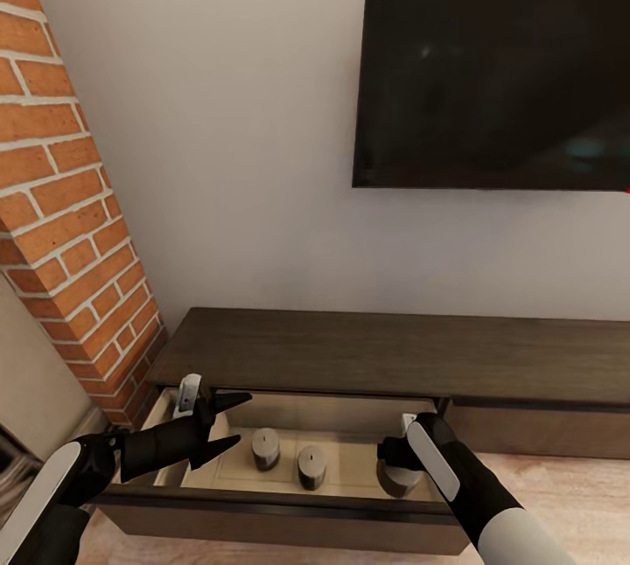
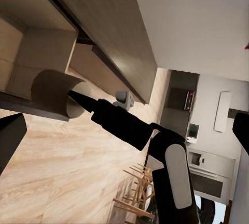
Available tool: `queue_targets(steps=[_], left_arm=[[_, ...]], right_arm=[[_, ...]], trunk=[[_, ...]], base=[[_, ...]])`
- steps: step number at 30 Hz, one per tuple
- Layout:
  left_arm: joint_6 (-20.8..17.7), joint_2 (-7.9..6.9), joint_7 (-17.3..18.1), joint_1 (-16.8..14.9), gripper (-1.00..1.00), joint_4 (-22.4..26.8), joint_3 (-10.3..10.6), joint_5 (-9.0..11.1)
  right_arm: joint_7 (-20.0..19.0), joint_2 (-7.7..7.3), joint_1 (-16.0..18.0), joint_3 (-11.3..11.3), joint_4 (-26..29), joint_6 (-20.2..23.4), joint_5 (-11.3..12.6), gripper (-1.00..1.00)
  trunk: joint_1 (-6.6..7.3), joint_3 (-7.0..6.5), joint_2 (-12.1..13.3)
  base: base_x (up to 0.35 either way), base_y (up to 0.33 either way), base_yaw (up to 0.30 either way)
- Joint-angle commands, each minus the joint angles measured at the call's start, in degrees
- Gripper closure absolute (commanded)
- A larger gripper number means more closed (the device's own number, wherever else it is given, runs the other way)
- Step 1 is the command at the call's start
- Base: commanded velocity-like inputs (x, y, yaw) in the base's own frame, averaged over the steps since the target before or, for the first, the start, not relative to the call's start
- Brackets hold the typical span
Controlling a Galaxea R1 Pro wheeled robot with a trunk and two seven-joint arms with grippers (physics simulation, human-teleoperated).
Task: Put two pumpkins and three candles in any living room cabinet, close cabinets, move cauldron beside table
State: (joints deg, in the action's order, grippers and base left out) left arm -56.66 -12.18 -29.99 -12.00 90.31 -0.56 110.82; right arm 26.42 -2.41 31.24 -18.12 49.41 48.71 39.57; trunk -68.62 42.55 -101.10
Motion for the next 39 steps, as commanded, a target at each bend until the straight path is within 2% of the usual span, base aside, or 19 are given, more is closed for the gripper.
queue_targets(steps=[1,12,18,21,27,36,39], left_arm=[[-0.1,0.02,-0.6,0.0,-1.00,0.0,-0.1,0.6],[-0.1,-0.09,-0.6,0.0,-1.00,0.0,-0.3,0.5],[-0.1,-0.12,-0.6,0.0,-1.00,0.0,-0.4,0.5],[-0.1,-0.15,-0.6,0.0,-1.00,0.0,-0.4,0.5],[-0.1,-0.21,-0.6,0.0,-1.00,0.0,-0.4,0.5],[-0.1,-0.24,-0.6,0.0,-1.00,0.0,-0.4,0.5],[-0.1,-0.28,-0.6,0.0,-1.00,0.0,-0.4,0.5]], right_arm=[[0.6,-0.06,0.0,-0.3,0.1,-0.3,0.6,1.00],[0.6,-0.08,0.2,-0.2,0.1,-1.2,0.6,1.00],[0.8,0.12,4.2,-0.2,-0.5,-1.2,0.6,1.00],[0.9,0.19,5.9,-0.2,-0.6,-1.2,0.7,1.00],[0.9,0.41,6.5,-0.2,-1.2,-1.5,0.7,1.00],[0.9,2.48,8.0,-0.4,-6.3,-3.9,0.6,1.00],[0.9,3.50,8.4,-0.5,-7.6,-5.0,-1.1,1.00]], trunk=[[0.01,0.05,0.0],[0.01,0.05,0.0],[0.01,0.05,0.0],[-0.65,0.59,-1.2],[-1.97,1.67,-3.6],[-3.95,3.29,-7.2],[-4.61,3.82,-8.4]], base=[[0.000,0.000,0.000],[0.000,0.000,0.000],[0.000,0.000,0.000],[0.000,0.000,0.000],[0.000,0.000,0.000],[0.000,0.000,0.000],[0.000,0.000,0.000]])
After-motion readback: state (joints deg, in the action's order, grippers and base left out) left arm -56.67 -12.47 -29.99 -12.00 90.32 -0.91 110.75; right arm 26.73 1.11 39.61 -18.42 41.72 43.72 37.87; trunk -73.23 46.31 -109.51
